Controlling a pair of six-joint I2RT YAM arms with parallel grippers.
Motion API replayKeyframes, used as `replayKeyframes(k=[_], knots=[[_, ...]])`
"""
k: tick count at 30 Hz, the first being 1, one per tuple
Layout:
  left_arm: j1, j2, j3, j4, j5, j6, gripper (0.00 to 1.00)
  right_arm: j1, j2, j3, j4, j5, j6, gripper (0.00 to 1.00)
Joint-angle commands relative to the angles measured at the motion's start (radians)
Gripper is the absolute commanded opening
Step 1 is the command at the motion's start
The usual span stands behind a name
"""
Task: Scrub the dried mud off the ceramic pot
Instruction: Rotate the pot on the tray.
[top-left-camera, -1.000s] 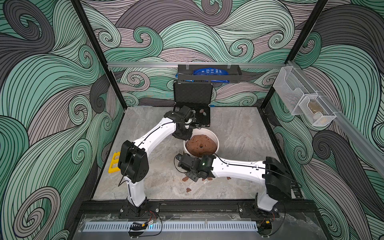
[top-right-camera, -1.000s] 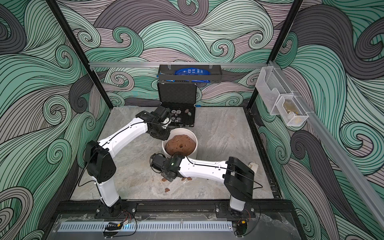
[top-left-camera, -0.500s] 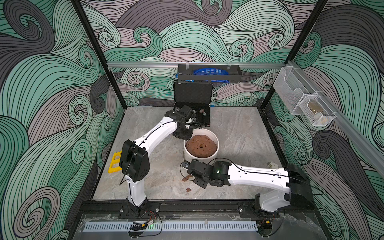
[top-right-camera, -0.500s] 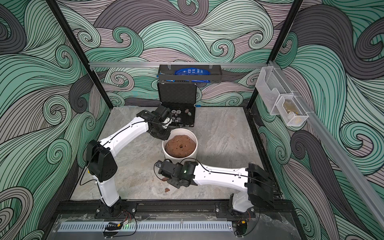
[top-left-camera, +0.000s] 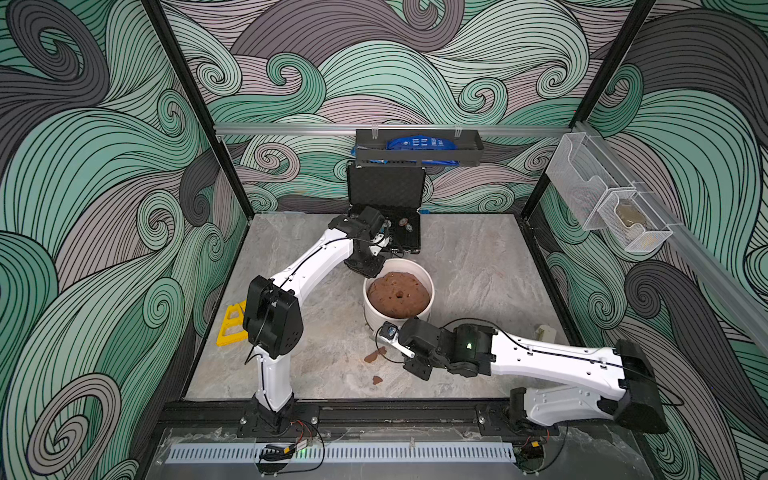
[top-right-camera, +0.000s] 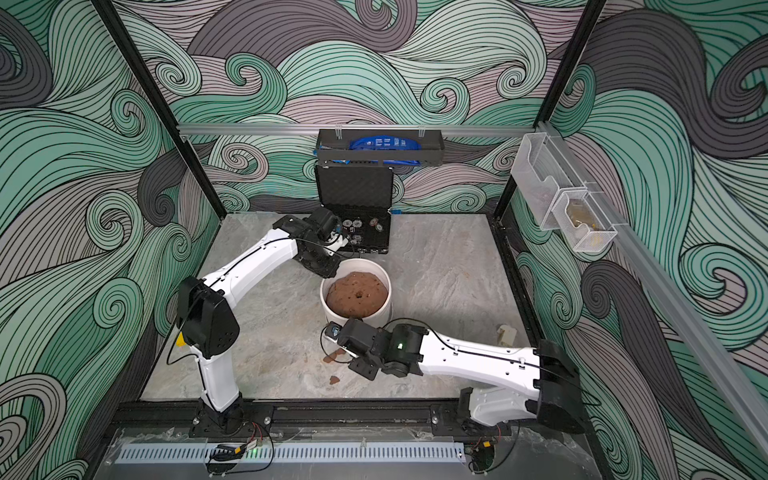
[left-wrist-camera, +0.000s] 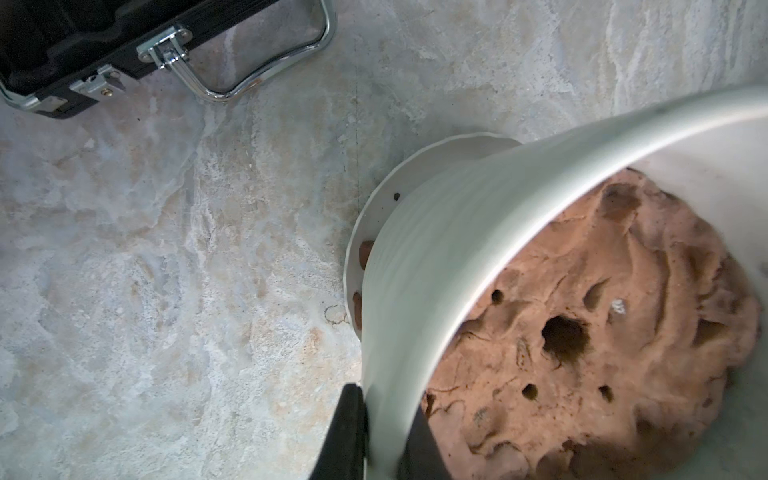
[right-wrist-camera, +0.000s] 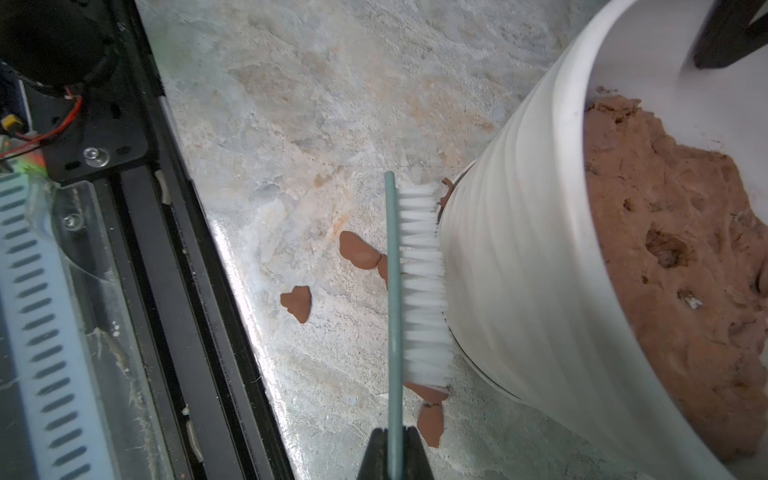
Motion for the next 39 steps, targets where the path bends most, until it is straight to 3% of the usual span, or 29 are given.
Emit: replayKeyframes(k=[1,4,13,20,25,31,36,39], knots=[[0.040,0.044,0.053,-0.013,0.083,0.049,0.12,-0.017,-0.027,-0.008,0.028,-0.039,-0.037,0.00],[0.041,0.067,0.099,-0.031,0.118,0.071,0.12,-0.028,-0.043,-0.013,0.031,-0.035,-0.027,0.00],[0.041,0.095,0.142,-0.091,0.136,0.297,0.12,-0.030,-0.078,-0.016,0.051,-0.055,-0.054,0.00],[0.041,0.096,0.209,-0.104,0.170,0.277,0.19,-0.043,-0.100,-0.017,0.051,-0.057,-0.089,0.00],[0.042,0.060,0.221,-0.113,0.169,0.221,0.35,-0.064,-0.135,-0.018,0.055,-0.069,-0.093,0.00],[0.042,-0.015,0.213,-0.139,0.120,0.014,0.59,-0.096,-0.182,-0.018,0.054,-0.090,-0.098,0.00],[0.018,-0.134,0.121,-0.131,0.025,-0.306,0.65,-0.117,-0.220,-0.020,0.061,-0.103,-0.092,0.00],[-0.064,-0.238,-0.005,-0.082,-0.142,-0.473,0.68,-0.127,-0.242,-0.024,0.067,-0.110,-0.085,0.00]])
